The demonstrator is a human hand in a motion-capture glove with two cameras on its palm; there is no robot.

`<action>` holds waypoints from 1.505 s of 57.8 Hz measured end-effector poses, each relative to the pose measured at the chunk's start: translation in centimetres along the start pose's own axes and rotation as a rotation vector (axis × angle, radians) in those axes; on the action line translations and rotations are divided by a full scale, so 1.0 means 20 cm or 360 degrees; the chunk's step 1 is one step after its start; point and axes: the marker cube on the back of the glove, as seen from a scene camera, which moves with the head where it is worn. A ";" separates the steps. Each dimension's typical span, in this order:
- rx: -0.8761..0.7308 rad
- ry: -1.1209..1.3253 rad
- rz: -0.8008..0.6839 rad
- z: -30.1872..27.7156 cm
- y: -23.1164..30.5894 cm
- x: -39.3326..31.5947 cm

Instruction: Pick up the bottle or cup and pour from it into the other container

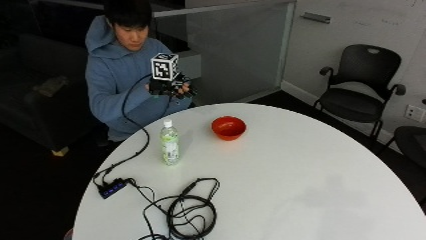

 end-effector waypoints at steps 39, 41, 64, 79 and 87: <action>0.0267 -0.0329 0.0587 -0.07 0.48 0.64; 0.0301 -0.0371 0.0599 -0.06 0.51 0.66; 0.0581 -0.1044 0.0653 0.25 0.67 0.99; 0.0831 -0.1516 0.0594 0.43 0.65 1.07; 0.0883 -0.1687 0.0574 0.52 0.62 1.08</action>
